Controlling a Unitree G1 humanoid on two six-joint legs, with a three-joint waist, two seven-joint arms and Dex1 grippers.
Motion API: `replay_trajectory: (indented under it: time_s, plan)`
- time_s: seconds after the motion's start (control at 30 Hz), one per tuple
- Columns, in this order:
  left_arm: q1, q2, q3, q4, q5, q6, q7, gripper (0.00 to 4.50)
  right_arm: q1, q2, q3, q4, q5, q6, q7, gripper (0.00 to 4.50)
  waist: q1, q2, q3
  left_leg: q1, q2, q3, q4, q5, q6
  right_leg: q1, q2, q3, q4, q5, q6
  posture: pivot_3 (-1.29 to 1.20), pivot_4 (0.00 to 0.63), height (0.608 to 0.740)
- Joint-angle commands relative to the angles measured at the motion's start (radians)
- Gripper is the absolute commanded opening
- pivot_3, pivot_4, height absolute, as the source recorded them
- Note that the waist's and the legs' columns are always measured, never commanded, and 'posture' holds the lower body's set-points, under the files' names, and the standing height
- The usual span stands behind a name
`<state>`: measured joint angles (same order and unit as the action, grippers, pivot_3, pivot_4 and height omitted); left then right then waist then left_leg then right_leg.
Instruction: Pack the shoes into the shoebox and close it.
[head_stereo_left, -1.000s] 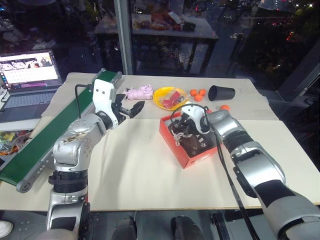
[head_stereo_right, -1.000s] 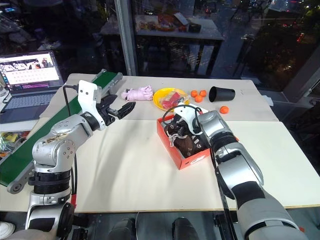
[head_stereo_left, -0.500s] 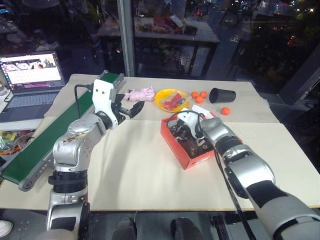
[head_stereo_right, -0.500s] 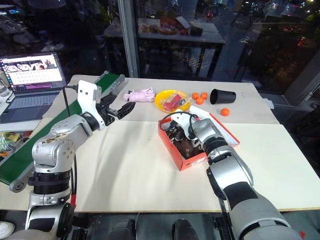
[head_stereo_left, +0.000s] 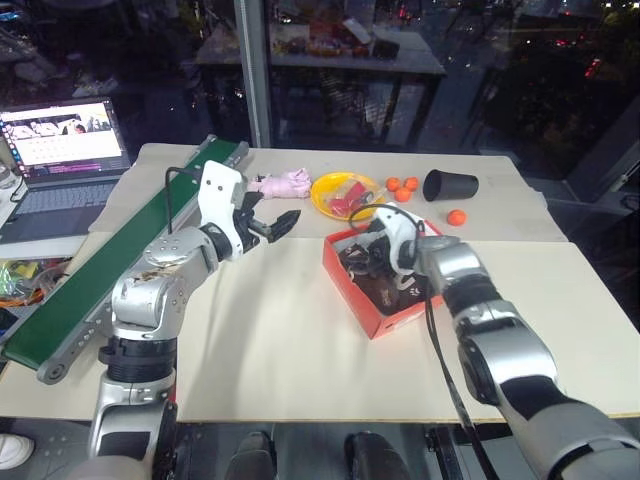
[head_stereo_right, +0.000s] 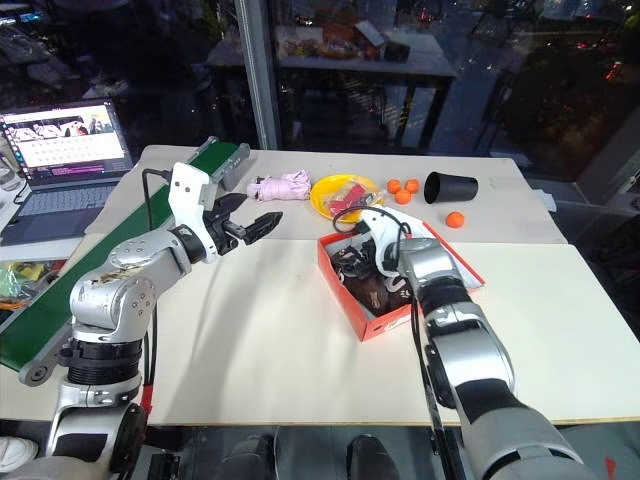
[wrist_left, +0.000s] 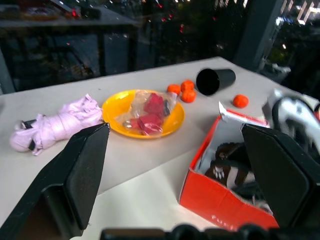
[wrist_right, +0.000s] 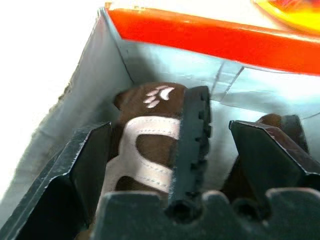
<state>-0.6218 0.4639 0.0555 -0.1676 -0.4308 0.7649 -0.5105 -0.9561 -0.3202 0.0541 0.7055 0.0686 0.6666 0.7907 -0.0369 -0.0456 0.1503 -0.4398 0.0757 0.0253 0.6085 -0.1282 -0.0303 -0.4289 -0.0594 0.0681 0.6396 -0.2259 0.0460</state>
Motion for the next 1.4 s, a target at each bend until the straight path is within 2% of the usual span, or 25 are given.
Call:
replay_trajectory:
  time_s: [0.03,0.13,0.23,0.33,0.37,0.4,0.5,0.6,0.7,0.83,0.9,1.13,1.2,1.4]
  plan:
    - [-0.012,0.075,-0.062,-0.003,-0.009,-0.039,-0.164,4.50,0.105,-0.112,-0.048,-0.485,0.117,0.278,0.049,4.47,0.001,0.003,0.002,-0.002,0.000,0.000,-0.001,0.000,0.000,-0.002,0.000,0.000,0.000,0.000,0.000,0.00,0.150,0.740]
    - [-0.026,0.142,-0.139,0.012,-0.024,-0.066,-0.352,4.50,0.209,-0.229,-0.118,-0.803,0.191,0.465,0.040,4.47,0.007,0.006,0.004,-0.011,0.000,0.000,-0.001,0.000,0.000,-0.012,0.000,0.000,0.002,0.000,-0.001,0.00,0.150,0.740]
    - [-0.071,0.153,-0.184,0.077,-0.013,-0.099,-0.457,4.50,0.263,-0.286,-0.203,-0.963,0.222,0.574,-0.020,4.47,0.012,0.006,0.004,-0.012,0.000,0.000,0.000,-0.001,0.000,-0.013,0.000,0.000,0.001,-0.001,-0.001,0.00,0.150,0.740]
    - [-0.128,0.133,-0.214,0.160,0.015,-0.143,-0.511,4.50,0.324,-0.327,-0.276,-1.065,0.244,0.643,-0.053,3.77,0.015,0.006,0.005,-0.011,0.000,0.000,0.002,-0.001,0.000,-0.012,0.000,0.001,0.001,-0.004,0.004,0.00,0.150,0.740]
    - [-0.145,0.126,-0.221,0.186,0.022,-0.155,-0.524,4.50,0.342,-0.337,-0.297,-1.091,0.255,0.662,-0.061,3.40,0.018,0.005,0.005,-0.010,0.000,0.000,0.002,-0.001,0.000,-0.011,0.000,0.001,0.001,-0.005,0.002,0.00,0.150,0.740]
    - [-0.168,0.118,-0.236,0.217,0.033,-0.174,-0.544,4.50,0.395,-0.365,-0.316,-1.133,0.253,0.675,-0.070,3.03,0.021,0.005,0.005,-0.010,0.000,0.000,0.003,-0.001,0.000,-0.011,0.000,0.001,0.001,-0.007,-0.002,0.00,0.150,0.740]
    - [-0.218,0.100,-0.266,0.287,0.057,-0.215,-0.605,4.50,0.577,-0.404,-0.403,-1.239,0.233,0.703,-0.114,2.09,0.031,0.005,0.005,-0.009,-0.001,0.000,0.005,-0.001,0.000,-0.008,0.000,0.001,0.001,-0.007,-0.002,0.00,0.150,0.740]
    - [-0.249,0.090,-0.276,0.320,0.068,-0.233,-0.646,4.50,0.737,-0.389,-0.484,-1.292,0.215,0.687,-0.162,0.98,0.034,0.005,0.005,-0.011,-0.001,0.000,0.005,-0.001,0.001,-0.009,-0.001,0.002,-0.001,-0.007,-0.001,0.00,0.150,0.740]
    - [-0.265,0.087,-0.279,0.327,0.077,-0.234,-0.678,4.50,0.827,-0.336,-0.528,-1.302,0.215,0.646,-0.209,0.05,0.024,0.005,0.005,-0.012,-0.002,0.000,0.005,-0.001,0.001,-0.010,-0.001,0.002,0.000,-0.004,0.005,0.00,0.150,0.740]
    - [-0.287,0.090,-0.285,0.316,0.082,-0.219,-0.706,4.50,0.958,-0.269,-0.436,-1.148,0.091,0.381,-0.344,0.05,0.018,0.005,0.005,-0.009,-0.002,-0.001,0.005,-0.001,0.002,-0.009,0.000,0.002,0.002,-0.004,0.005,0.00,0.150,0.740]
    - [-0.294,0.092,-0.282,0.312,0.083,-0.211,-0.709,4.50,0.955,-0.235,-0.386,-1.027,0.041,0.224,-0.397,0.05,0.013,0.005,0.005,-0.005,-0.002,-0.001,0.006,-0.001,0.001,-0.005,0.000,0.003,0.002,-0.008,-0.001,0.00,0.150,0.740]
    - [-0.291,0.119,-0.268,0.275,0.086,-0.174,-0.705,4.50,0.777,-0.164,-0.299,-0.599,-0.009,-0.206,-0.464,0.05,-0.012,0.007,0.006,-0.003,-0.003,-0.001,0.007,-0.001,0.002,-0.003,0.000,0.005,0.001,-0.007,-0.001,0.00,0.150,0.740]
    - [-0.283,0.134,-0.261,0.258,0.082,-0.155,-0.706,4.50,0.738,-0.148,-0.296,-0.525,-0.003,-0.282,-0.461,0.05,-0.010,0.007,0.007,-0.003,-0.003,-0.002,0.005,-0.001,0.002,-0.003,0.000,0.004,0.002,-0.005,0.006,0.00,0.150,0.740]
    - [-0.251,0.219,-0.243,0.206,0.084,-0.110,-0.710,4.50,0.609,-0.143,-0.268,-0.321,-0.042,-0.438,-0.522,0.05,-0.010,0.008,0.007,-0.002,-0.004,-0.003,0.002,-0.001,0.002,-0.003,0.000,0.004,0.001,-0.005,0.006,0.00,0.150,0.740]
